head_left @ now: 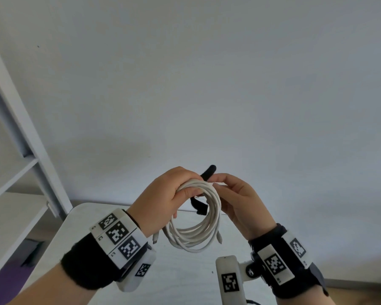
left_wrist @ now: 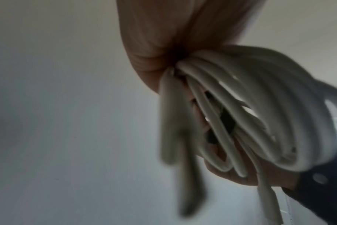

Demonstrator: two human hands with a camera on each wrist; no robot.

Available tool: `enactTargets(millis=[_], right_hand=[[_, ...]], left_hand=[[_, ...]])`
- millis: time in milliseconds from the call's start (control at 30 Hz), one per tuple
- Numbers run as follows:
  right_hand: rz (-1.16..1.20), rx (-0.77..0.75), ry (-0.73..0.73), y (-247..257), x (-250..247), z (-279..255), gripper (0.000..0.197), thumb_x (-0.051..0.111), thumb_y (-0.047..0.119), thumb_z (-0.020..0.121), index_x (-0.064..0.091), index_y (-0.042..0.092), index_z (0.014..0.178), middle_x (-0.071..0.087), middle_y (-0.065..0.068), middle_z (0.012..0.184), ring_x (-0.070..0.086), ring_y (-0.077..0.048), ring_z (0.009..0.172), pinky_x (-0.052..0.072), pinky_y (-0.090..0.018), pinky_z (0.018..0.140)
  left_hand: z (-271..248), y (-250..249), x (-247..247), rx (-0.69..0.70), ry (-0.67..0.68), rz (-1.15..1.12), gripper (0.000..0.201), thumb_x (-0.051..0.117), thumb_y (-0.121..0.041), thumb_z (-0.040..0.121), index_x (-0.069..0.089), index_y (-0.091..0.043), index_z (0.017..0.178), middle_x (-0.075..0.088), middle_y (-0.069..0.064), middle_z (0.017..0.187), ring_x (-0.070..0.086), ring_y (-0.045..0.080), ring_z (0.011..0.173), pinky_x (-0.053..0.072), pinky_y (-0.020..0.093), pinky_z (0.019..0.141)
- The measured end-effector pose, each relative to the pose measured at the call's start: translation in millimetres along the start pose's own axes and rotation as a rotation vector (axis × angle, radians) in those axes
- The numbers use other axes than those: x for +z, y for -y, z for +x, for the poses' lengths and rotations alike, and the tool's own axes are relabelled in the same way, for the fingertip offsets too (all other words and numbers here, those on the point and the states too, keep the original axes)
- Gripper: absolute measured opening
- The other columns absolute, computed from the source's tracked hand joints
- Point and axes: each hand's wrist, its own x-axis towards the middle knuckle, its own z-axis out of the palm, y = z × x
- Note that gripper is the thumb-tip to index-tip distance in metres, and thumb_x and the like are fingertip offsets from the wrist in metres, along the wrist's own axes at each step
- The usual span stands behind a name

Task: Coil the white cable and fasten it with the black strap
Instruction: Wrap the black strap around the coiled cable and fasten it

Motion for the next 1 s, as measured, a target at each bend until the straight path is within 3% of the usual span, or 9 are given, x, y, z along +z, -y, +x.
enactTargets(millis=[133,233,367,500,633,700,800,900,1000], right_hand=[[-0.069,0.042,-0.002,-2,1,-7,0.043,0.050,0.040,0.083,0.053,0.007,0.109,0.072,-0.017,0.096,0.068,-0.032,0.087,0.052,-0.036,0.075],[-0.087,0.031,0.015,-5,2,-11,0.057,0.063,0.050,0.075,0.046,0.014,0.117,0.071,-0.013,0.098,0.067,-0.030,0.093,0.052,-0.042,0.085],[-0.167,-0.023,0.022,-7,8,-14,0.070,0.077,0.022,0.066,0.030,0.031,0.118,0.062,-0.005,0.086,0.068,-0.029,0.087,0.054,-0.039,0.082],[-0.328,-0.192,-0.048,-10,19,-17,0.066,0.063,-0.008,0.077,0.027,0.036,0.111,0.056,0.000,0.092,0.066,-0.010,0.069,0.054,-0.025,0.067],[-0.540,-0.360,-0.089,-16,25,-18,0.051,0.055,0.003,0.077,0.040,0.047,0.098,0.054,-0.001,0.107,0.063,-0.025,0.092,0.054,-0.029,0.074],[-0.612,-0.375,-0.113,-17,26,-19,0.045,0.058,0.007,0.076,0.044,0.044,0.098,0.055,0.006,0.106,0.062,-0.020,0.095,0.052,-0.034,0.080],[-0.694,-0.390,-0.131,-14,27,-19,0.041,0.063,0.008,0.077,0.048,0.038,0.101,0.055,0.017,0.105,0.059,-0.004,0.088,0.047,-0.021,0.080],[-0.742,-0.396,-0.142,-12,30,-21,0.041,0.058,0.005,0.081,0.046,0.038,0.102,0.056,0.014,0.107,0.061,-0.005,0.090,0.045,-0.014,0.079],[-0.784,-0.373,-0.167,-12,32,-21,0.033,0.053,0.003,0.084,0.047,0.032,0.097,0.062,0.008,0.100,0.062,-0.005,0.083,0.049,-0.018,0.073]], left_hand=[[5,4,-4,0.001,-0.056,0.057,0.013,0.052,-0.023,0.091,0.059,-0.033,0.093,0.058,-0.008,0.085,0.055,0.002,0.056,0.043,0.017,0.043],[10,9,-4,0.014,-0.084,0.093,0.011,0.052,-0.026,0.091,0.060,-0.030,0.096,0.058,-0.010,0.086,0.057,0.012,0.071,0.048,0.022,0.048],[13,9,0,0.030,-0.097,0.079,0.012,0.052,-0.024,0.091,0.061,-0.027,0.098,0.057,-0.013,0.088,0.057,0.009,0.070,0.048,0.024,0.045],[15,11,3,0.026,-0.098,0.078,0.015,0.051,-0.024,0.091,0.062,-0.023,0.101,0.056,-0.011,0.088,0.056,0.003,0.063,0.043,0.017,0.043],[16,14,3,0.017,-0.097,0.079,0.016,0.050,-0.021,0.092,0.062,-0.025,0.103,0.059,-0.008,0.090,0.056,0.006,0.061,0.045,0.018,0.044],[16,15,2,0.009,-0.099,0.081,0.017,0.050,-0.020,0.093,0.062,-0.025,0.103,0.059,-0.008,0.091,0.056,0.007,0.058,0.044,0.018,0.044],[15,17,2,-0.009,-0.109,0.068,0.015,0.050,-0.022,0.093,0.062,-0.025,0.102,0.060,-0.005,0.090,0.056,0.012,0.053,0.044,0.017,0.044],[14,19,3,-0.029,-0.116,0.049,0.015,0.050,-0.024,0.092,0.062,-0.026,0.101,0.061,-0.005,0.090,0.056,0.015,0.052,0.044,0.018,0.044],[13,21,4,-0.031,-0.111,0.074,0.017,0.050,-0.026,0.092,0.063,-0.025,0.103,0.061,-0.006,0.091,0.059,0.016,0.058,0.048,0.022,0.048]])
